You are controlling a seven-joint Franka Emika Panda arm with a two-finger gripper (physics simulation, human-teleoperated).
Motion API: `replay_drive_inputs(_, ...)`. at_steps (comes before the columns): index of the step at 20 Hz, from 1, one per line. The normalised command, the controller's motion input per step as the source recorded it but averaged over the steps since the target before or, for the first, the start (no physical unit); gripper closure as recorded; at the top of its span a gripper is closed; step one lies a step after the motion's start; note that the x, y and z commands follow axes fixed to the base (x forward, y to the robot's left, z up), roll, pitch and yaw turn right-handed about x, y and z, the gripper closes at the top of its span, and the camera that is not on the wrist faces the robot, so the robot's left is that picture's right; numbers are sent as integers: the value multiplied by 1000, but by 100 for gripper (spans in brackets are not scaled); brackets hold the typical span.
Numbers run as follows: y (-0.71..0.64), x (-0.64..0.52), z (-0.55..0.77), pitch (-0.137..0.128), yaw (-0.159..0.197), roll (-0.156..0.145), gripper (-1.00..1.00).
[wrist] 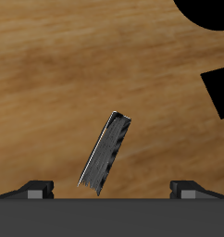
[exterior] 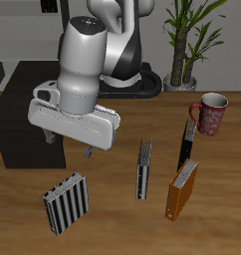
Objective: Place the right striped book flat on top of the shelf
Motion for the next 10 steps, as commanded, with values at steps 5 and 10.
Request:
replay_drive_inputs(5,-3,118,-368,-3,-49,13,-100)
replay_drive_inputs(10,-35,100,-246,4,-49,-13,-100)
